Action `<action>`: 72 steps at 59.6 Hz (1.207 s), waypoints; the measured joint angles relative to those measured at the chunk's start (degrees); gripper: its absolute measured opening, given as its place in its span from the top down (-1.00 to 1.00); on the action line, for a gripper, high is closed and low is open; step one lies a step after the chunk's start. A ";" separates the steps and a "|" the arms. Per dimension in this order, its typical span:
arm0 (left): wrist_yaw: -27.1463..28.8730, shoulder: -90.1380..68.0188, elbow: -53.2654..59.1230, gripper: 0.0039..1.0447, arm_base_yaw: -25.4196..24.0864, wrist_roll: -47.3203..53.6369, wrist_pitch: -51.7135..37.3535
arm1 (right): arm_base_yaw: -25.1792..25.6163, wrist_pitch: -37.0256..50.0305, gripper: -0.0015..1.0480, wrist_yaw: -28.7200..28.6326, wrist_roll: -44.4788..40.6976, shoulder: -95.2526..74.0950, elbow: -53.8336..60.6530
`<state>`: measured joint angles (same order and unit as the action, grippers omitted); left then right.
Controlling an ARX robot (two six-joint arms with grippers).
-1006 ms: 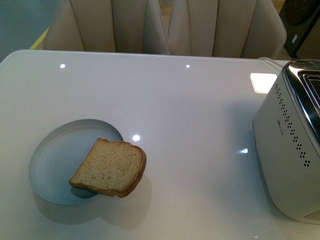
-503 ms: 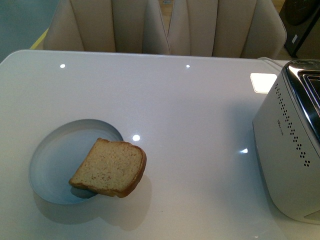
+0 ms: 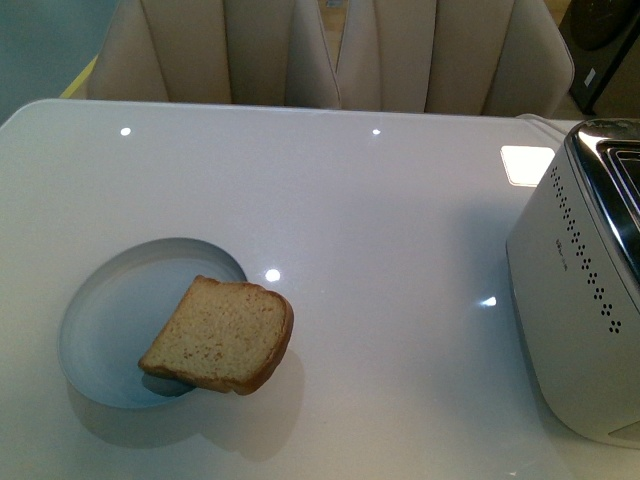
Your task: Left arm holds plate, right arm toasts bread
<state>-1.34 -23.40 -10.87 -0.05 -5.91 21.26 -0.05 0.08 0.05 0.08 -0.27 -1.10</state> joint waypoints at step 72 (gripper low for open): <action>-13.66 -103.60 -28.59 -0.87 -9.60 11.23 -46.60 | 0.00 0.00 -0.83 -0.02 0.00 0.00 0.00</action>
<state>-15.00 -127.00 -39.46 -9.65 5.32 -25.34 -0.05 0.08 0.03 0.08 -0.27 -1.10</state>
